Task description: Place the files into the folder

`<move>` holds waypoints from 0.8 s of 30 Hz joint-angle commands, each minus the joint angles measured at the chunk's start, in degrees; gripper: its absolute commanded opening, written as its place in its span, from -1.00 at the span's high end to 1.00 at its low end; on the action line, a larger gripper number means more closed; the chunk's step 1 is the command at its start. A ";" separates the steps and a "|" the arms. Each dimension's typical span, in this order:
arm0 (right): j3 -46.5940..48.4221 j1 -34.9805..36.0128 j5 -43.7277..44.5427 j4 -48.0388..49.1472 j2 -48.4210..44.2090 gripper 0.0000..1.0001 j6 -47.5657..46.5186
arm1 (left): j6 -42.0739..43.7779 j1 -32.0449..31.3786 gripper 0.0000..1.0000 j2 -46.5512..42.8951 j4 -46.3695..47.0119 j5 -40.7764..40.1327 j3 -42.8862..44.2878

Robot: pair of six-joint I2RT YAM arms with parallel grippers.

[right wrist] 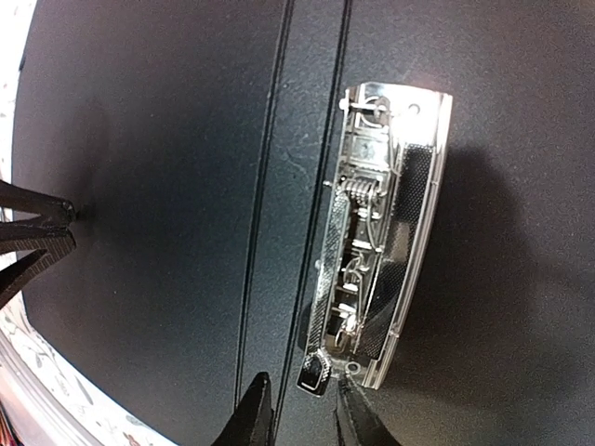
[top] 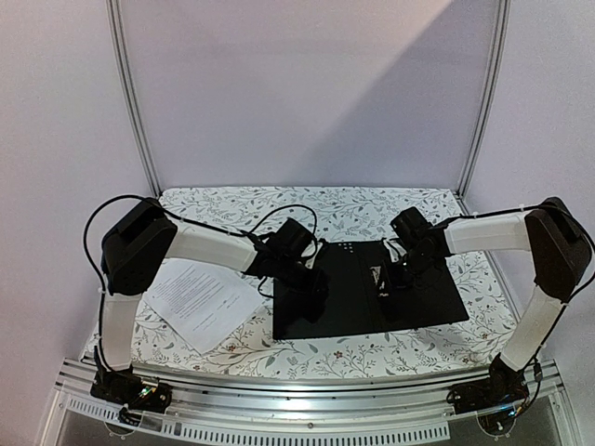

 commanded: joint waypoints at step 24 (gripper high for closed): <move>-1.32 -0.79 -0.16 -1.29 2.61 0.82 1.16 | 0.48 -0.32 0.70 2.84 -4.73 -2.25 -0.13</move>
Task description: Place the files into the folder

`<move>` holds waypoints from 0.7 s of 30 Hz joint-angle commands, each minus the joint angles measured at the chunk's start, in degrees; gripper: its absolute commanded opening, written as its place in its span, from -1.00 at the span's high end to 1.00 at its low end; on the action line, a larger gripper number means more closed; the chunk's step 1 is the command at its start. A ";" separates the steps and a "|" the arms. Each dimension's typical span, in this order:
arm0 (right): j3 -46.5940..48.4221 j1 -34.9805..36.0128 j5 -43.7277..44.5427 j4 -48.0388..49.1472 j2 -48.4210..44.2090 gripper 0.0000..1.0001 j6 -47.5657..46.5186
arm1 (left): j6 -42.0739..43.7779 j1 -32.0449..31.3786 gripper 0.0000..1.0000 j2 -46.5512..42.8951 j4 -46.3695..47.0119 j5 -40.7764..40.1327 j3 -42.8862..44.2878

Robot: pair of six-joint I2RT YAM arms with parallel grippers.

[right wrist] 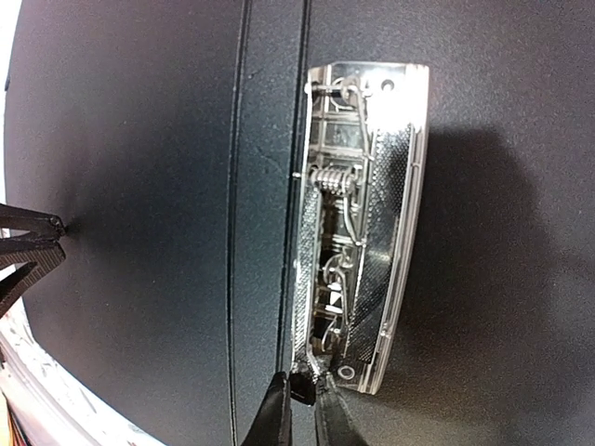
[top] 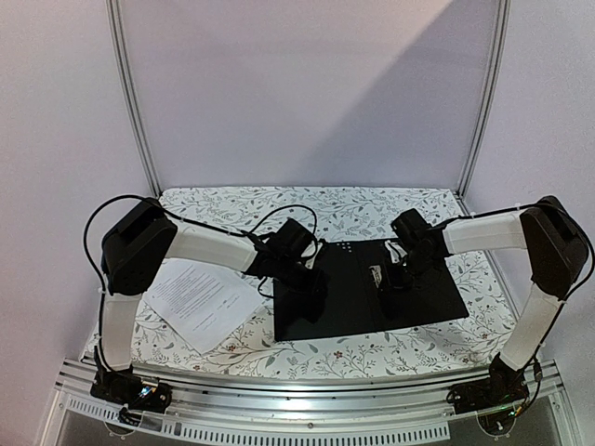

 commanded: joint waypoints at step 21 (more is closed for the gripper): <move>-0.72 -1.46 0.01 -0.45 -0.80 0.76 1.06 | 0.96 -0.41 0.76 3.00 -4.36 -0.28 -0.03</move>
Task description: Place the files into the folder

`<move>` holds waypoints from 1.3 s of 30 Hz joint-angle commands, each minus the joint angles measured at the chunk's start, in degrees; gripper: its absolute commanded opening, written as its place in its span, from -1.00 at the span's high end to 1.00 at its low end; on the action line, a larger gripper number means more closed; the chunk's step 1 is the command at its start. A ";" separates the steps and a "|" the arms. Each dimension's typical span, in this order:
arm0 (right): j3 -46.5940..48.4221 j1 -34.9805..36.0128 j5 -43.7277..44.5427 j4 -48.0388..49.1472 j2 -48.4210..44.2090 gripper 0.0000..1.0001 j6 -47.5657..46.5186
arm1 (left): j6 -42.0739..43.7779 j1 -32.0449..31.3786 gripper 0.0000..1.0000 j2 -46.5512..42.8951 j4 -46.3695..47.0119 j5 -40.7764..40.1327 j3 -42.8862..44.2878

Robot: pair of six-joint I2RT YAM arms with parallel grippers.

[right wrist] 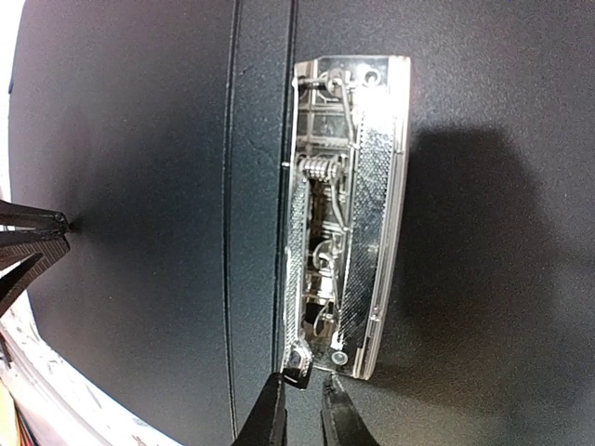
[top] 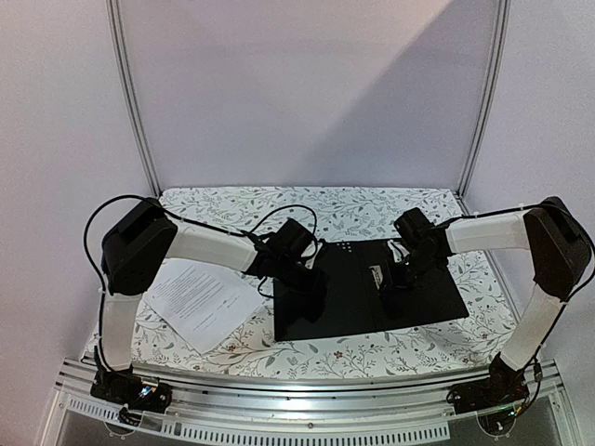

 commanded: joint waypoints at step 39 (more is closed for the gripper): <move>-2.75 -2.05 -4.38 4.76 5.37 0.94 2.09 | 1.33 -0.41 0.79 3.76 -4.49 0.71 0.47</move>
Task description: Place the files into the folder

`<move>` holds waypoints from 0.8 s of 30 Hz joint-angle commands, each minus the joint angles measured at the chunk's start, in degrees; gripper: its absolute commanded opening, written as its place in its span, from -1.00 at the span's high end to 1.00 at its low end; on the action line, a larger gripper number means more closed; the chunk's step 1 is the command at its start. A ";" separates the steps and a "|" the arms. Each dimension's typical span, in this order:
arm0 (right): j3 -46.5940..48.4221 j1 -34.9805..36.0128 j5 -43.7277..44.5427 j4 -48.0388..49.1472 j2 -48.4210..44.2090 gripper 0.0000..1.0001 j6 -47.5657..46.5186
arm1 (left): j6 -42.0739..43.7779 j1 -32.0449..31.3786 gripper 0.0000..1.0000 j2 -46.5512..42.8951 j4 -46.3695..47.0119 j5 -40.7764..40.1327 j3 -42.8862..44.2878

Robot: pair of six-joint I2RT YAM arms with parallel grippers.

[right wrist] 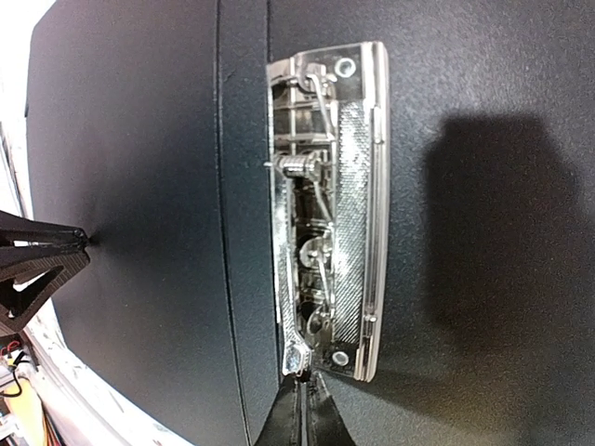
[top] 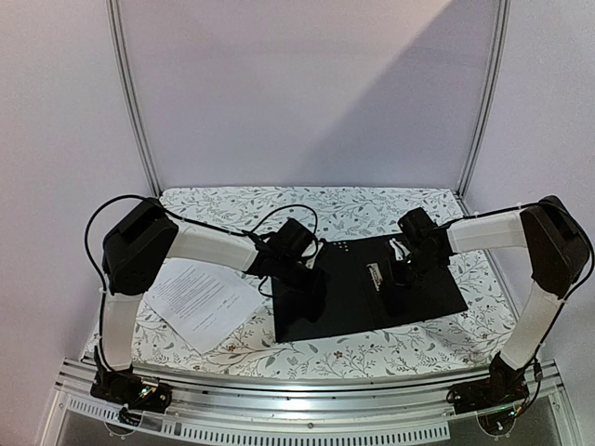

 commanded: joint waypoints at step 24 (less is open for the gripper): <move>-4.98 -2.73 -1.87 6.08 5.50 1.00 3.40 | 1.34 -0.41 0.81 4.27 -4.93 0.88 0.45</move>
